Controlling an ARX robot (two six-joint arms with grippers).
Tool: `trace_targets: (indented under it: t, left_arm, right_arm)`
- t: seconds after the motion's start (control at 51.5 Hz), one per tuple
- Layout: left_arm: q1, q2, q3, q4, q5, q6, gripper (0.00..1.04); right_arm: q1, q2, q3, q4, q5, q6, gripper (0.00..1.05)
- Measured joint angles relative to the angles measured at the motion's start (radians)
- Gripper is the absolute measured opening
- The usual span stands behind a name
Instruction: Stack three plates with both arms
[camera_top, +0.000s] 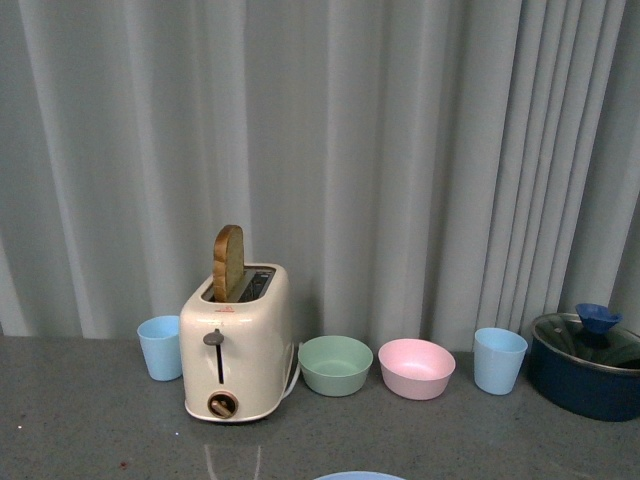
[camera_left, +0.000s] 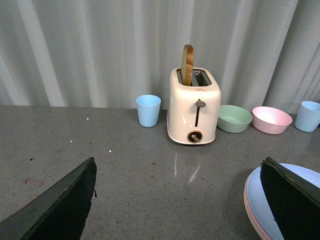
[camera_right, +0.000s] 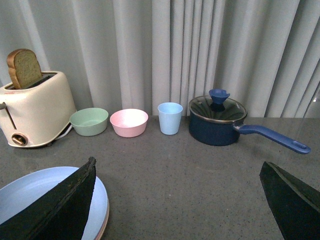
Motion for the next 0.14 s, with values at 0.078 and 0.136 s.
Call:
trace_targets:
  t: [0.078, 0.136]
  left_arm:
    - [0.000, 0.000, 0.000, 0.000, 0.000, 0.000, 0.98]
    - [0.000, 0.000, 0.000, 0.000, 0.000, 0.000, 0.98]
  right_arm:
    - [0.000, 0.000, 0.000, 0.000, 0.000, 0.000, 0.97]
    - [0.000, 0.000, 0.000, 0.000, 0.000, 0.000, 0.97]
